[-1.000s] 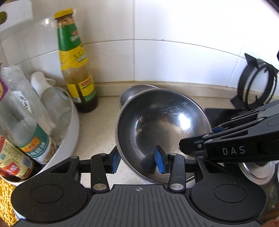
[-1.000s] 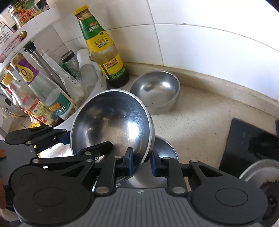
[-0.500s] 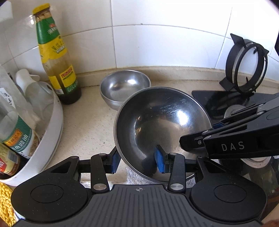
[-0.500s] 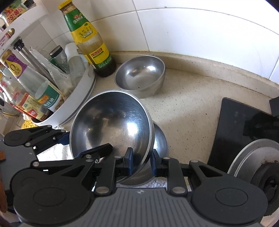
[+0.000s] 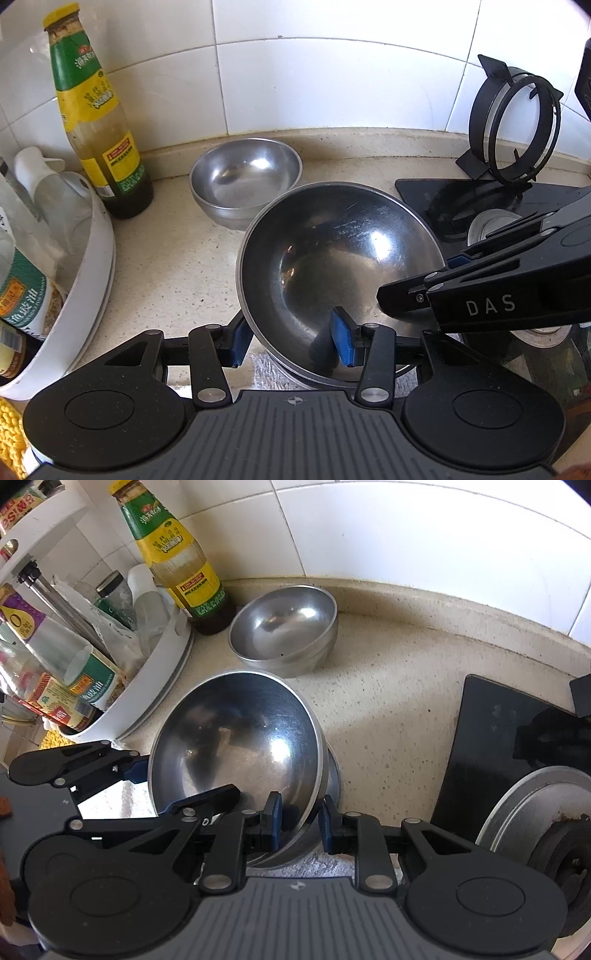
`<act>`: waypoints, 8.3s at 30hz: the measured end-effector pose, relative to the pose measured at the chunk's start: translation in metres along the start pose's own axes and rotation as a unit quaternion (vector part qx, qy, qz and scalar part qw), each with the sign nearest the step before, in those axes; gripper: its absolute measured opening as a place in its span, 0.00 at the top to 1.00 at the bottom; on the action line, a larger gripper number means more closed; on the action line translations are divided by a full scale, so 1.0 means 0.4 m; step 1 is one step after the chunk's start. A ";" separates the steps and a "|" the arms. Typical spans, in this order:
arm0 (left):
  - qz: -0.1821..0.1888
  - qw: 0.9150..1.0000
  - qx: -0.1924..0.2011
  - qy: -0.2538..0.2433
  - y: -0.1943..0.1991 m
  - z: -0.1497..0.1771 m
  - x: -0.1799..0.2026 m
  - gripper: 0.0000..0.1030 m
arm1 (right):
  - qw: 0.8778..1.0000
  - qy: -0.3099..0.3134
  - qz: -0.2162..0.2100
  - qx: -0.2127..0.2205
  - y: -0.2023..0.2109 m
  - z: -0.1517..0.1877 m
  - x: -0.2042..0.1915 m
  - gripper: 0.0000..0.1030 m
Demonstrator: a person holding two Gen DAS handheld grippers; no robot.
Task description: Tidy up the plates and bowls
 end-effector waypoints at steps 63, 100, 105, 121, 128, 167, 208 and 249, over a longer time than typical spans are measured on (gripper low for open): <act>-0.080 0.994 0.004 0.076 -0.185 -0.224 -0.165 0.19 | 0.999 -0.010 0.045 0.029 -0.143 -0.301 0.128 0.55; -0.070 0.996 0.001 0.058 -0.234 -0.224 -0.152 0.65 | 0.999 0.026 0.019 -0.006 -0.196 -0.299 0.103 0.75; -0.070 0.996 0.007 0.056 -0.217 -0.228 -0.145 0.65 | 1.000 0.024 0.017 -0.005 -0.192 -0.299 0.102 0.75; -0.072 0.996 0.025 0.055 -0.168 -0.240 -0.136 0.63 | 0.999 0.029 0.017 0.013 -0.131 -0.305 0.104 0.75; -0.069 0.996 0.039 0.050 -0.126 -0.245 -0.121 0.61 | 0.999 0.033 0.024 0.024 -0.076 -0.303 0.090 0.75; -0.015 0.997 0.079 -0.016 0.110 -0.082 0.011 0.59 | 0.997 0.014 0.075 0.021 0.142 -0.072 -0.036 0.75; -0.017 0.999 0.044 -0.018 0.089 -0.008 0.002 0.46 | 0.997 0.008 0.074 0.001 0.110 -0.065 -0.021 0.70; 0.088 0.969 -0.041 -0.225 -0.041 0.106 -0.006 0.19 | 0.994 -0.105 0.027 -0.032 -0.017 -0.047 0.071 0.43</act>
Point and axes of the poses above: each gripper's, at about its wrist camera, not at the fingertips, and y roughly against the way its jaws point, x to its right, z to its underside, the point moved 7 cm from there along -y, roughly the way its jaws point, and after that the axes turned 12 degrees about y, right-handed, at the moved point
